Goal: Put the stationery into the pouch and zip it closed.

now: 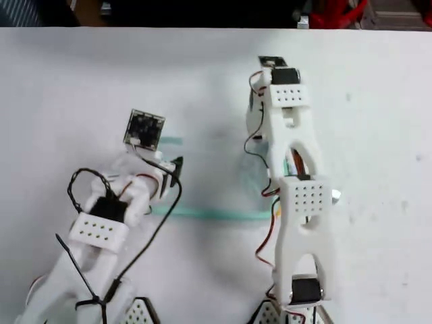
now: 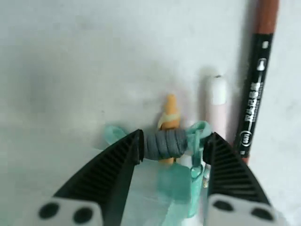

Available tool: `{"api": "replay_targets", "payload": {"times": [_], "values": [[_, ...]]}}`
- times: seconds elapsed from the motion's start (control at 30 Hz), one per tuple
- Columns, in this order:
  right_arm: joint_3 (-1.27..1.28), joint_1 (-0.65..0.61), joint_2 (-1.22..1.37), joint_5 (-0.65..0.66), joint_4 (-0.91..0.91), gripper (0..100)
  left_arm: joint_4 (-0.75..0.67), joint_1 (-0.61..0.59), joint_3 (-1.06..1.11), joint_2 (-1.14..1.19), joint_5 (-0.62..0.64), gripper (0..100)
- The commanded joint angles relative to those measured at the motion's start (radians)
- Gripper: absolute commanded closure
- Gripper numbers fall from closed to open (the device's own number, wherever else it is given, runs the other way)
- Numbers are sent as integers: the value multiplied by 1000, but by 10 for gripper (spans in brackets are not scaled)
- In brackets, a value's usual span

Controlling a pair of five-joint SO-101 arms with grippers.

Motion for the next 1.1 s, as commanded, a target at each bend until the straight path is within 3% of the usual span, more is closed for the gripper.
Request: {"api": "replay_targets", "payload": {"times": [0.0,0.4,0.5,0.73,0.97,1.07], "values": [[46,-12,-108,144,10,793,-26,-4,-6,-21,-2,789],[703,-143,-670,651,10,794,-26,-8,-6,-24,-2,789],[836,-160,-788,717,2,794,-26,-8,-6,-24,-2,789],[847,44,-875,755,-153,794,-25,-8,-6,-25,-2,789],[1033,151,-832,1243,-260,793,-25,-8,-6,-25,-2,789],[1099,153,-837,1312,-318,790,-25,-8,-6,-25,-2,789]]}}
